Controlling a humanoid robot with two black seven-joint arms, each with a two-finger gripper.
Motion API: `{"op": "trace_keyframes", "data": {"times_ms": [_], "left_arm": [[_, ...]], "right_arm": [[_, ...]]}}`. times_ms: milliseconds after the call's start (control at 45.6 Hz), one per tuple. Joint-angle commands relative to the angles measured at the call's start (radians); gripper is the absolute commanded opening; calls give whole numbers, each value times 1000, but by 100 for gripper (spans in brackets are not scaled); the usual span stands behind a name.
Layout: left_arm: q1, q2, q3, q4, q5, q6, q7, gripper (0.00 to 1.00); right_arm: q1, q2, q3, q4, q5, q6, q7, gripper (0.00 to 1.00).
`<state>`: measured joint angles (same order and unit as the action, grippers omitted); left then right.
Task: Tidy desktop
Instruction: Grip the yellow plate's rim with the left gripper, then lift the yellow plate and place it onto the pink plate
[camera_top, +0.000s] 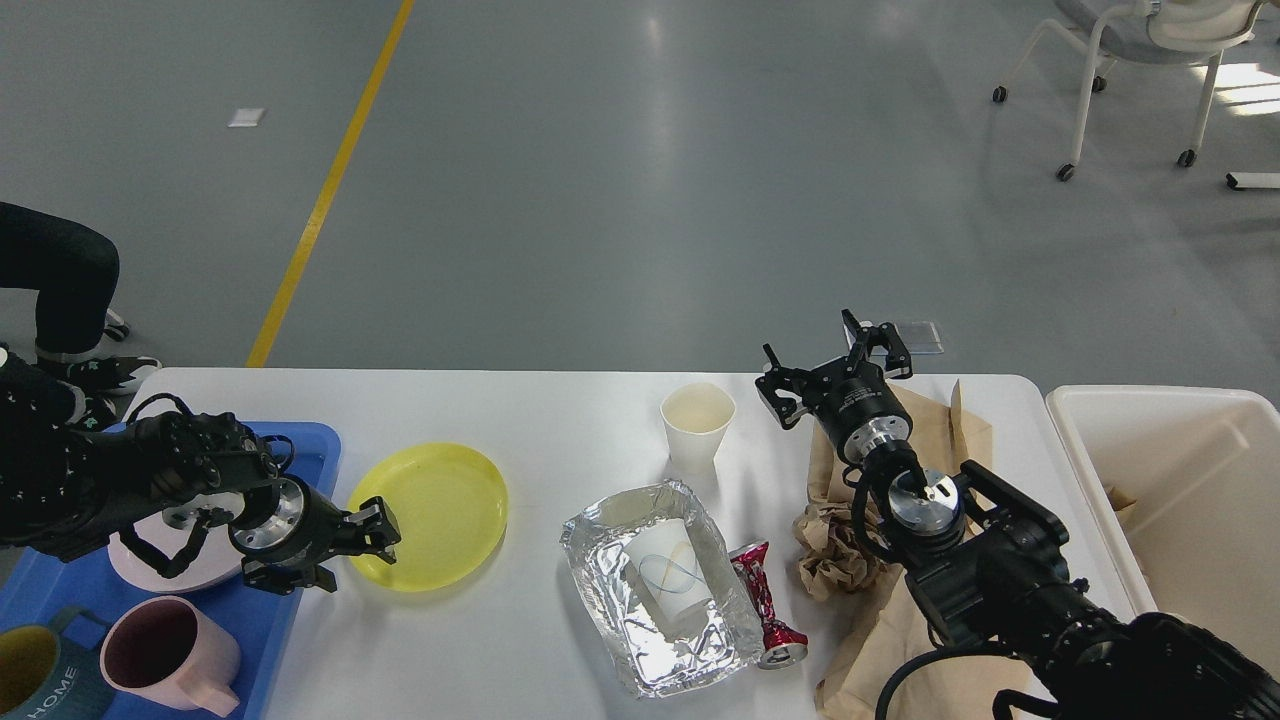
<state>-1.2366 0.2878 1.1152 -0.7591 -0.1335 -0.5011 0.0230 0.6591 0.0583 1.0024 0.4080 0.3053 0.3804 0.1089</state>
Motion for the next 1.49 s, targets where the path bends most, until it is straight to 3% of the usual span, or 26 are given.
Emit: {"op": "trace_keyframes", "data": {"times_ms": [0,176,768,988,1273,1470], "left_arm": [[0,-2,0,1,0,-4,0,59],[3,-9,8,3,2,1,3,48],[19,-18,2,14,2,-2,2,39],[19,-19,3,14,5,-16,2,28],[19,-19,3,14,5,-7,3,27],[19,-19,5,14,5,-14,3,20]], "right_arm": [[0,0,-1,0,0,0,0,100],[0,0,-1,0,0,0,0,100],[0,0,-1,0,0,0,0,100],[0,0,1,0,0,0,0,100],[0,0,-1,0,0,0,0,100],[0,0,-1,0,0,0,0,100]]}}
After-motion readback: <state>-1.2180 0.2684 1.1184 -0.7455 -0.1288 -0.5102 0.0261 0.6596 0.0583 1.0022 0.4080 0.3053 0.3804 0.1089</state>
